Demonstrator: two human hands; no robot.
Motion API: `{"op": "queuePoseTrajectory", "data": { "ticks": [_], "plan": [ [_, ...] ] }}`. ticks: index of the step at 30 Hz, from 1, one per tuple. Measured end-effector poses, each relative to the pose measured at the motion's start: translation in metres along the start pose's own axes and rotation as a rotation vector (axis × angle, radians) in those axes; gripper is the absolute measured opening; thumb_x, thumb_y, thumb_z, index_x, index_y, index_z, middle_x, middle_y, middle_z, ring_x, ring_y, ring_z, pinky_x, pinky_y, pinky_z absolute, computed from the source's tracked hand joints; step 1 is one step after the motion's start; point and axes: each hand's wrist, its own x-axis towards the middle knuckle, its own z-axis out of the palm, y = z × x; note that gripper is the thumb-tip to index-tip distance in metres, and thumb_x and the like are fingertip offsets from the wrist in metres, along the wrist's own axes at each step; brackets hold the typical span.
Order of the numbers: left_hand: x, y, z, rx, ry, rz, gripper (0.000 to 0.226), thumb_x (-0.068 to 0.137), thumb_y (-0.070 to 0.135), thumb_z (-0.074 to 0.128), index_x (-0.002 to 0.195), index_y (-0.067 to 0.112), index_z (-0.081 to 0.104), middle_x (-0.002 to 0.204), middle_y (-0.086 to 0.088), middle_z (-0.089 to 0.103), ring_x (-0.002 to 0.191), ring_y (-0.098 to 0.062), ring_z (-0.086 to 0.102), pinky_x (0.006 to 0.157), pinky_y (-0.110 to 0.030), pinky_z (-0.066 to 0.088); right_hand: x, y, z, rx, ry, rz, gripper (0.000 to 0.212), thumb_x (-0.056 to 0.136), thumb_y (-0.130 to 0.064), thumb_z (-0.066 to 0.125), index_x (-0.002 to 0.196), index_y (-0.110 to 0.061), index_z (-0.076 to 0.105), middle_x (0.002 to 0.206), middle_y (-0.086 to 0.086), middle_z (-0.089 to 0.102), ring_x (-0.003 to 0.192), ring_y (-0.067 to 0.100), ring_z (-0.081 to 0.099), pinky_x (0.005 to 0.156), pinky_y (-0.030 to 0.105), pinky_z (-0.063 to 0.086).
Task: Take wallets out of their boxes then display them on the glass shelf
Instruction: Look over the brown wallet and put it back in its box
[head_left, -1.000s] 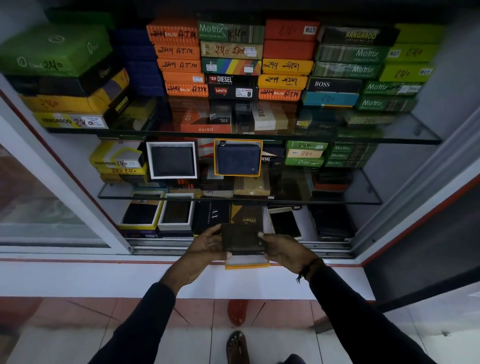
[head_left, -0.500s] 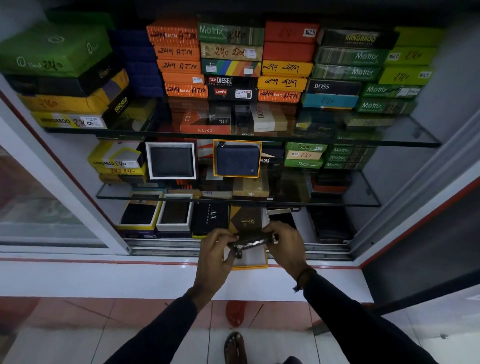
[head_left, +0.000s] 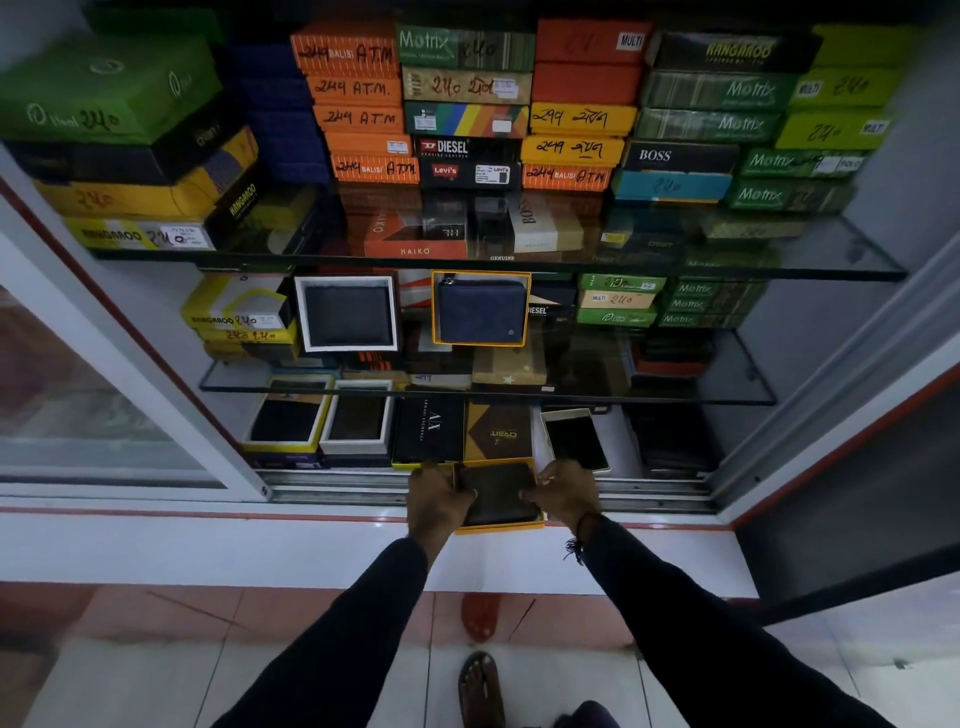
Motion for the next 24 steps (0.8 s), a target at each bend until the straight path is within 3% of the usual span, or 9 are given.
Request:
{"op": "queuePoseTrajectory", "data": {
  "ticks": [3, 5, 8, 10, 14, 17, 19, 21, 24],
  "plan": [
    [0.003, -0.001, 0.002, -0.048, -0.072, -0.152, 0.029, 0.082, 0.029, 0.078, 0.098, 0.006, 0.069, 0.097, -0.008, 0.073, 0.088, -0.023, 0.067, 0.066, -0.028, 0.049, -0.001, -0.003, 0.004, 0.115, -0.052, 0.086, 0.032, 0.076, -0.042, 0.079, 0.067, -0.017, 0.061, 0.078, 0.002, 0.069, 0.081, 0.018, 0.066, 0.071, 0.031, 0.055],
    [0.0, 0.002, 0.002, -0.03, -0.072, -0.116, 0.024, 0.082, 0.028, 0.077, 0.094, 0.008, 0.071, 0.094, -0.008, 0.073, 0.092, -0.026, 0.07, 0.067, -0.03, 0.049, -0.005, -0.004, 0.0, 0.177, -0.056, 0.093, 0.031, 0.076, -0.038, 0.08, 0.061, -0.018, 0.062, 0.079, 0.005, 0.073, 0.082, 0.021, 0.07, 0.082, 0.037, 0.059],
    [-0.011, 0.014, -0.006, -0.042, 0.003, 0.001, 0.018, 0.078, 0.025, 0.08, 0.089, 0.013, 0.074, 0.088, -0.005, 0.076, 0.088, -0.027, 0.072, 0.068, -0.032, 0.055, -0.017, 0.0, -0.017, 0.379, 0.059, 0.07, 0.029, 0.068, -0.025, 0.087, 0.054, -0.02, 0.063, 0.068, 0.004, 0.069, 0.073, 0.022, 0.068, 0.08, 0.042, 0.06],
    [-0.021, 0.025, -0.012, -0.105, 0.027, 0.078, 0.021, 0.077, 0.024, 0.083, 0.091, 0.013, 0.073, 0.085, -0.003, 0.075, 0.082, -0.025, 0.072, 0.069, -0.036, 0.061, -0.027, 0.005, -0.034, 0.481, 0.158, -0.01, 0.024, 0.065, -0.018, 0.09, 0.061, -0.019, 0.066, 0.071, 0.006, 0.069, 0.075, 0.024, 0.068, 0.078, 0.038, 0.058],
    [-0.041, 0.063, -0.025, -0.254, 0.086, 0.264, 0.021, 0.078, 0.025, 0.083, 0.096, 0.02, 0.074, 0.083, 0.009, 0.071, 0.079, -0.01, 0.069, 0.055, -0.004, 0.048, -0.04, 0.004, -0.08, 0.558, 0.263, -0.085, 0.021, 0.065, -0.024, 0.09, 0.072, -0.015, 0.072, 0.063, -0.008, 0.07, 0.064, 0.007, 0.068, 0.066, 0.022, 0.057],
    [-0.042, 0.103, -0.035, -0.266, 0.161, 0.423, 0.017, 0.077, 0.033, 0.082, 0.092, 0.028, 0.073, 0.082, 0.017, 0.07, 0.077, 0.001, 0.067, 0.057, -0.003, 0.046, -0.041, -0.006, -0.118, 0.52, 0.413, -0.121, 0.024, 0.063, -0.036, 0.089, 0.066, -0.023, 0.069, 0.051, -0.023, 0.066, 0.053, -0.013, 0.062, 0.057, 0.013, 0.047],
    [-0.036, 0.133, -0.04, -0.256, 0.223, 0.537, 0.015, 0.077, 0.035, 0.08, 0.088, 0.034, 0.07, 0.078, 0.021, 0.064, 0.074, 0.005, 0.064, 0.058, -0.004, 0.045, -0.037, -0.014, -0.144, 0.514, 0.504, -0.181, 0.024, 0.065, -0.039, 0.087, 0.07, -0.022, 0.07, 0.054, -0.022, 0.068, 0.056, -0.013, 0.063, 0.06, 0.012, 0.05],
    [-0.024, 0.16, -0.041, -0.208, 0.259, 0.576, 0.015, 0.079, 0.035, 0.079, 0.091, 0.027, 0.073, 0.083, 0.01, 0.066, 0.076, -0.003, 0.065, 0.064, -0.015, 0.051, -0.027, -0.023, -0.166, 0.52, 0.529, -0.214, 0.029, 0.065, -0.04, 0.085, 0.08, -0.017, 0.074, 0.067, -0.011, 0.075, 0.069, 0.003, 0.072, 0.073, 0.027, 0.059],
    [-0.003, 0.193, -0.034, -0.089, 0.254, 0.515, 0.024, 0.084, 0.033, 0.076, 0.102, 0.018, 0.075, 0.097, -0.006, 0.073, 0.087, -0.021, 0.069, 0.075, -0.036, 0.059, -0.008, -0.041, -0.186, 0.55, 0.494, -0.187, 0.027, 0.068, -0.03, 0.085, 0.088, -0.014, 0.075, 0.083, 0.003, 0.078, 0.083, 0.022, 0.075, 0.081, 0.047, 0.061]
  ]
}}
